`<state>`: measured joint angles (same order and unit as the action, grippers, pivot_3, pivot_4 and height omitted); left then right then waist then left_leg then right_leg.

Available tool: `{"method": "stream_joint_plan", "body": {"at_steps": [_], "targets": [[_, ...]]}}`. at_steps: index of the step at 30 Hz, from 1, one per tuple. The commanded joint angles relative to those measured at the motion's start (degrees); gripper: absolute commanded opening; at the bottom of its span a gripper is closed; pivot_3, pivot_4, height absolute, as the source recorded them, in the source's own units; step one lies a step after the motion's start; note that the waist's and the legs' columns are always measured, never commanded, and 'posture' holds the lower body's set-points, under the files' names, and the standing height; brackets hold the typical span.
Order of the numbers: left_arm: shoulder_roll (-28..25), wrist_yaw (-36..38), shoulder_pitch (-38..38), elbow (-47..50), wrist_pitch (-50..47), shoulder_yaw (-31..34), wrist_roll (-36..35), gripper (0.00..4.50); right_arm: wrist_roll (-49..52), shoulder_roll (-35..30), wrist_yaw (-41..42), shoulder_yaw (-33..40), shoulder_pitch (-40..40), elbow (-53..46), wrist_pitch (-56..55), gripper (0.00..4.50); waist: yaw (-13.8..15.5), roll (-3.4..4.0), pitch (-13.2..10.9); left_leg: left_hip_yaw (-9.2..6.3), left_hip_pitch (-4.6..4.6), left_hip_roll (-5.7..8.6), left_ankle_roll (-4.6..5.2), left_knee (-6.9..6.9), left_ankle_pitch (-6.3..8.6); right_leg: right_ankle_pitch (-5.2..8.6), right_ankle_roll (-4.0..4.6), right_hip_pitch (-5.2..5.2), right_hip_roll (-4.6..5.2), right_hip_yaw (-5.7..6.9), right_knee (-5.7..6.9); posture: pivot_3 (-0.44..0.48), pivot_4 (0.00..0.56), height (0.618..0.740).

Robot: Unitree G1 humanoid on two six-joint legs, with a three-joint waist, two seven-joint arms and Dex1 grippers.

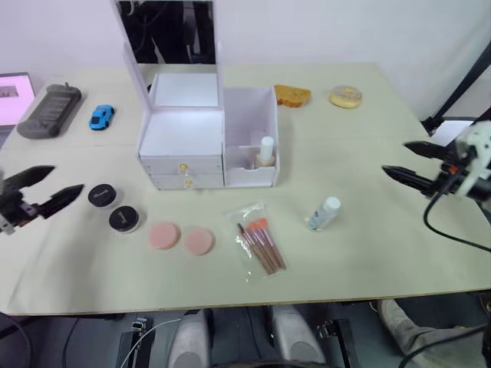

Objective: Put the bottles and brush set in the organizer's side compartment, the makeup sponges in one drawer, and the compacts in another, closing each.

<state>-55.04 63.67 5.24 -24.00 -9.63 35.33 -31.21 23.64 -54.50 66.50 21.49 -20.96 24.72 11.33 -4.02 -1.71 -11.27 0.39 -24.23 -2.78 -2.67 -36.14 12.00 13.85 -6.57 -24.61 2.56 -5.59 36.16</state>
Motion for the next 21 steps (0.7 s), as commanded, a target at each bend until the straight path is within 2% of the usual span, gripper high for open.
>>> {"method": "stream_joint_plan", "body": {"at_steps": [1,5,14,16,21], "targets": [[-1.88,2.27,-0.37,-5.48,3.15,3.83,-0.22,4.50,-0.71,-1.22,-0.30,3.72,2.15,5.50,-5.68,4.44,0.01,0.00,0.00,0.03,0.00,0.00,0.00,-0.01,0.00,0.00,0.00,0.00,0.03,0.00,0.00,0.000,0.150,0.738],[-2.85,2.94,-0.58,-11.59,5.99,4.56,1.06,4.50,-1.57,-1.45,-0.86,4.08,3.89,8.48,-9.57,4.44,-0.08,0.00,0.00,0.05,0.03,0.01,-0.01,-0.02,0.00,-0.02,0.03,0.00,0.05,0.00,0.02,0.000,0.150,0.738],[-3.00,4.12,0.59,-11.41,6.84,3.48,0.81,4.50,0.22,-1.12,-0.45,3.27,2.31,5.24,-7.33,4.44,-0.05,0.00,0.00,0.11,0.16,-0.03,-0.01,0.01,0.01,-0.06,0.10,0.04,0.05,-0.03,0.05,0.000,0.150,0.738],[-2.95,4.20,1.00,-10.11,6.31,3.35,0.47,4.50,1.28,-1.37,0.45,3.21,1.70,3.94,-5.41,4.44,-0.04,0.00,0.00,0.13,0.16,-0.03,-0.01,0.02,0.01,-0.06,0.10,0.04,0.06,-0.03,0.05,0.000,0.150,0.738],[-3.09,6.09,2.51,5.53,-3.99,1.65,-5.94,4.50,8.14,-5.35,4.44,2.64,1.38,-10.97,9.13,4.44,0.16,0.02,-0.01,0.14,0.11,-0.05,-0.01,-0.02,0.00,-0.06,0.09,0.04,0.08,-0.03,0.08,0.000,0.150,0.738]]}}
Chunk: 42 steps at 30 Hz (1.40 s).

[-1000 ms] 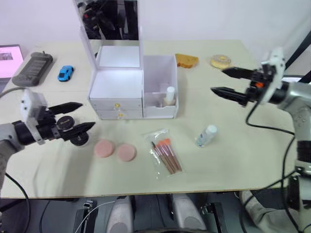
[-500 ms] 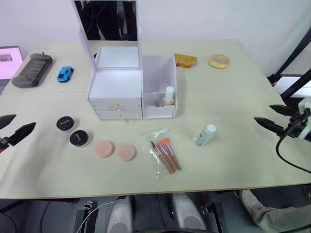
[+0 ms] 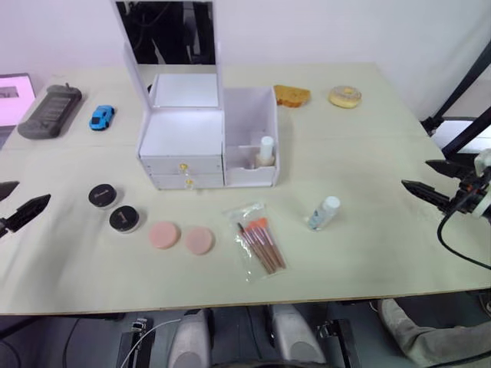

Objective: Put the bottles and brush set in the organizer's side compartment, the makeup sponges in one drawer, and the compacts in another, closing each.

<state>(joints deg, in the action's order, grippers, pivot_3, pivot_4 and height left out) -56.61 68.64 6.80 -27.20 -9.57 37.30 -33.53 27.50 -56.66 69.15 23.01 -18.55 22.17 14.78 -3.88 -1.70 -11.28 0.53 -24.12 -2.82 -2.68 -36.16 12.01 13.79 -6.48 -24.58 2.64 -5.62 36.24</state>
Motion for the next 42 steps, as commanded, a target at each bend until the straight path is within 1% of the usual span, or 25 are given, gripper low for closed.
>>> {"method": "stream_joint_plan", "body": {"at_steps": [1,4,7,10,12,16,18,21,25,30,33,38,41,42], "targets": [[-1.26,1.53,1.09,12.51,-3.92,-2.23,-3.15,4.50,5.82,-4.40,2.77,1.02,-0.20,-13.03,8.36,4.44,0.06,0.00,0.00,0.00,0.00,0.00,0.00,0.00,0.00,0.00,0.00,0.02,0.00,0.00,0.00,0.000,0.150,0.738],[-0.35,1.57,1.71,21.77,-5.15,-7.10,-2.71,4.50,9.09,-6.89,4.24,1.21,2.57,-22.63,14.33,4.44,0.08,0.02,0.03,0.02,0.01,0.00,0.00,0.03,0.00,0.02,-0.03,0.02,0.01,0.00,0.00,0.000,0.150,0.738],[0.51,0.76,4.14,29.29,-9.82,-11.69,-5.18,4.50,12.46,-6.88,2.77,1.72,5.10,-31.50,19.01,4.44,0.04,-0.02,0.04,0.02,0.02,-0.03,0.00,0.06,0.00,0.03,-0.04,0.02,-0.03,0.00,-0.03,0.000,0.150,0.738],[0.90,0.56,6.68,33.03,-13.52,-14.88,-6.66,4.50,14.74,-6.53,0.52,1.41,6.68,-37.67,22.84,4.44,-0.08,0.00,0.03,0.02,-0.02,-0.02,0.00,0.01,0.00,0.03,-0.06,0.01,-0.04,-0.01,-0.03,0.000,0.150,0.738],[1.36,0.70,9.15,36.57,-17.37,-18.10,-9.01,4.50,16.21,-5.47,-1.48,1.24,8.31,-42.98,24.36,4.44,-0.09,-0.01,0.04,0.01,-0.01,-0.02,0.00,-0.02,0.00,0.02,-0.06,0.01,-0.06,-0.01,-0.01,0.000,0.150,0.738],[3.39,0.21,13.21,40.94,-20.47,-23.04,-10.23,4.50,14.16,-3.10,-6.60,-1.38,10.86,-48.64,24.36,4.44,0.06,-0.04,0.05,-0.01,-0.01,0.00,0.00,-0.05,0.00,0.03,-0.07,0.04,-0.06,-0.01,-0.01,0.000,0.150,0.738],[4.50,-0.26,15.33,41.40,-21.33,-24.66,-10.32,4.50,13.34,-1.74,-8.85,-3.17,10.55,-49.28,24.23,4.44,0.05,-0.05,0.05,-0.01,-0.03,0.00,0.00,-0.09,0.00,0.03,-0.07,0.04,-0.07,-0.01,-0.01,0.000,0.150,0.738],[4.84,0.45,18.06,41.58,-22.35,-26.86,-10.14,4.50,9.98,-0.88,-10.72,-6.34,10.60,-48.71,22.49,4.44,-0.05,-0.07,0.05,-0.03,-0.06,0.01,0.01,-0.14,0.00,0.01,-0.08,0.04,-0.09,-0.02,-0.01,0.000,0.150,0.738],[4.86,0.32,20.65,41.88,-23.06,-27.33,-10.27,4.50,7.83,-0.27,-12.00,-8.52,10.19,-46.80,22.01,4.44,0.02,-0.07,0.05,-0.06,-0.06,0.01,0.01,-0.12,0.00,0.02,-0.09,0.04,-0.10,-0.02,-0.01,0.000,0.150,0.738],[4.94,-0.11,21.20,42.79,-23.89,-27.21,-10.30,4.50,6.34,0.66,-12.30,-11.42,9.05,-44.58,21.41,4.44,-0.03,-0.07,0.05,-0.06,-0.07,0.01,0.01,-0.13,-0.01,0.02,-0.10,0.04,-0.10,-0.02,-0.01,0.000,0.150,0.738],[4.00,0.78,20.35,41.29,-23.26,-26.37,-9.17,4.50,7.31,1.92,-12.31,-11.79,7.44,-44.03,21.51,4.44,-0.07,-0.07,0.05,-0.10,-0.07,0.01,0.02,-0.13,-0.01,0.02,-0.10,0.04,-0.13,-0.01,0.00,0.000,0.150,0.738],[3.48,1.40,20.05,40.21,-22.50,-25.83,-8.43,4.50,5.97,1.73,-11.63,-13.14,6.79,-42.57,21.42,4.44,0.04,-0.07,0.05,-0.11,-0.07,0.01,0.02,-0.14,-0.01,0.02,-0.10,0.04,-0.13,-0.01,0.01,0.000,0.150,0.738],[3.61,1.45,19.99,40.26,-22.19,-25.75,-8.14,4.50,5.22,1.81,-11.56,-13.44,6.99,-42.24,20.79,3.68,0.19,-0.07,0.05,-0.12,-0.09,0.01,0.02,-0.14,-0.01,0.02,-0.10,0.04,-0.13,-0.01,0.01,0.000,0.150,0.738],[3.61,1.50,19.97,40.24,-22.15,-25.68,-8.12,4.50,5.09,1.86,-11.51,-13.45,7.11,-42.32,20.65,3.24,0.19,-0.07,0.05,-0.12,-0.09,0.01,0.02,-0.14,-0.01,0.02,-0.10,0.04,-0.13,-0.01,0.01,0.000,0.150,0.738]]}}
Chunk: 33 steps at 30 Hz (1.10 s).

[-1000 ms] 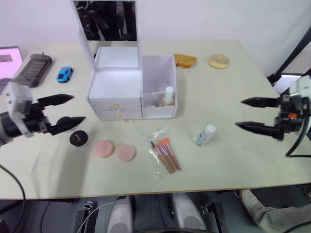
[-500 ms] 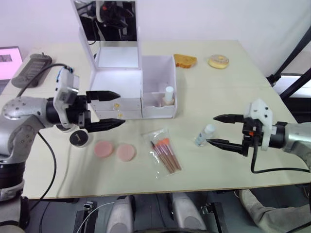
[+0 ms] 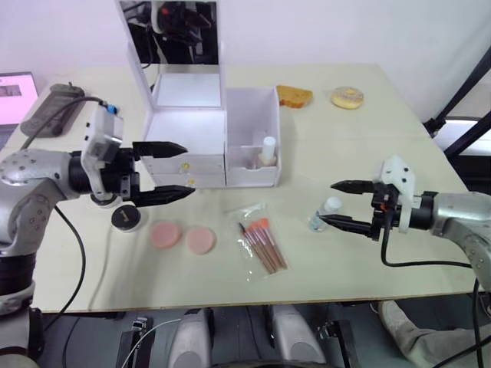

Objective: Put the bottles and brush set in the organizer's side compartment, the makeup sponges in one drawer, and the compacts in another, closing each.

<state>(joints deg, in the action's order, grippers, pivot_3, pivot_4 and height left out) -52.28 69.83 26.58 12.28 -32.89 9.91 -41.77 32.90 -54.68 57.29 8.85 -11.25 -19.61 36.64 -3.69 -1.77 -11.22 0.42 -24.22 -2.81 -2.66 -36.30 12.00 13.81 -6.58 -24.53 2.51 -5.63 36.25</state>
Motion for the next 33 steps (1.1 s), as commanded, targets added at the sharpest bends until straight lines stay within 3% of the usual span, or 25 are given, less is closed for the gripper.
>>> {"method": "stream_joint_plan", "body": {"at_steps": [1,12,16,18,27,33], "targets": [[-0.67,0.15,0.30,0.40,0.73,2.08,-0.30,4.50,-0.75,0.01,0.26,0.70,-0.10,-0.55,-1.81,2.75,-0.01,0.00,0.00,0.00,0.00,0.00,0.00,0.00,0.00,0.00,0.00,0.00,0.00,0.00,0.00,0.000,0.150,0.738],[-1.56,0.94,-0.53,-0.86,1.77,3.13,0.51,4.50,-0.67,-0.18,0.88,1.13,1.22,-0.41,-1.68,2.75,-0.11,0.00,0.00,-0.02,0.00,0.00,0.00,-0.01,0.00,0.00,0.00,0.00,-0.01,0.00,0.00,0.000,0.150,0.738],[-2.07,1.49,-1.64,-1.59,2.24,4.16,0.74,4.50,-0.29,0.17,0.98,1.17,0.84,-0.19,-1.68,1.57,-0.21,0.00,0.00,-0.02,0.00,0.00,0.00,0.00,0.00,0.00,0.00,0.00,-0.01,0.01,0.00,0.000,0.150,0.738],[-2.09,1.63,-1.95,-1.53,2.31,4.31,0.82,4.50,-0.14,0.26,1.07,1.14,0.81,-0.09,-1.79,0.70,-0.16,-0.01,0.01,-0.04,0.02,0.00,0.00,0.00,0.00,0.00,0.00,0.01,-0.02,0.01,0.00,0.000,0.150,0.738],[-1.71,1.01,-2.45,-0.80,1.98,4.64,0.68,4.50,1.25,1.18,1.25,1.69,-0.28,0.14,-1.46,0.68,-0.24,-0.01,0.01,-0.04,0.02,0.00,0.00,-0.02,0.00,-0.01,0.01,0.03,-0.02,0.01,0.01,0.000,0.150,0.738],[-1.99,0.53,-3.62,-1.13,2.28,5.60,1.14,4.50,6.58,2.27,1.33,1.88,-6.74,-1.75,2.21,0.68,-0.31,0.00,0.00,-0.05,0.03,-0.01,0.00,-0.01,0.00,-0.01,0.00,0.03,-0.02,0.01,0.02,0.000,0.150,0.738]]}}
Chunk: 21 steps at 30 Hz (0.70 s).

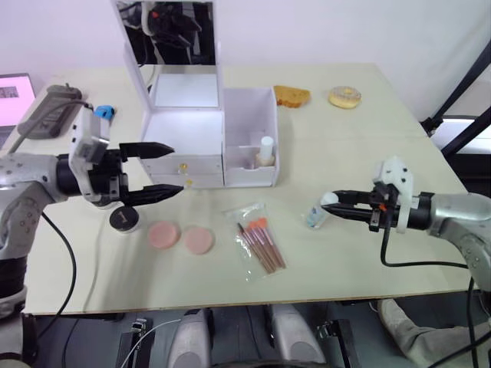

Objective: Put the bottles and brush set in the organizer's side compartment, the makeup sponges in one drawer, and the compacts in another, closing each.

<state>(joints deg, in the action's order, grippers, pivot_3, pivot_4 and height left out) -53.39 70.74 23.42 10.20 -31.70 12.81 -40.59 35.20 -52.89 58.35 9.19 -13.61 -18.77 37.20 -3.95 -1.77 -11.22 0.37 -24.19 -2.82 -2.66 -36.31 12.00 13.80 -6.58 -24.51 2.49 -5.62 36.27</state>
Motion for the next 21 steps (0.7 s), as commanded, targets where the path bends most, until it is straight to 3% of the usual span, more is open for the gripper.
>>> {"method": "stream_joint_plan", "body": {"at_steps": [1,11,21], "targets": [[-0.98,-0.49,-0.94,0.88,1.22,3.11,0.06,4.50,5.29,0.73,0.31,1.17,-6.15,-3.00,2.42,0.68,-0.09,0.01,-0.01,0.01,0.00,0.00,0.00,-0.01,0.00,0.00,0.00,0.00,0.00,0.00,0.01,0.000,0.150,0.738],[-1.18,-2.71,-11.13,2.35,2.34,10.87,0.51,4.50,8.04,8.04,-4.80,-6.46,-30.08,1.00,11.42,0.68,-0.06,0.02,-0.01,0.02,-0.03,-0.02,0.00,0.01,0.00,0.00,0.02,-0.07,0.03,0.00,0.04,0.000,0.150,0.738],[2.91,-8.45,-23.65,10.07,2.81,21.07,-1.07,4.50,-6.25,17.12,1.93,-21.17,-49.69,23.48,4.25,0.68,0.05,0.01,-0.01,0.05,-0.17,-0.03,0.00,0.02,0.00,-0.01,0.03,-0.18,0.08,0.06,0.03,0.000,0.150,0.738]]}}
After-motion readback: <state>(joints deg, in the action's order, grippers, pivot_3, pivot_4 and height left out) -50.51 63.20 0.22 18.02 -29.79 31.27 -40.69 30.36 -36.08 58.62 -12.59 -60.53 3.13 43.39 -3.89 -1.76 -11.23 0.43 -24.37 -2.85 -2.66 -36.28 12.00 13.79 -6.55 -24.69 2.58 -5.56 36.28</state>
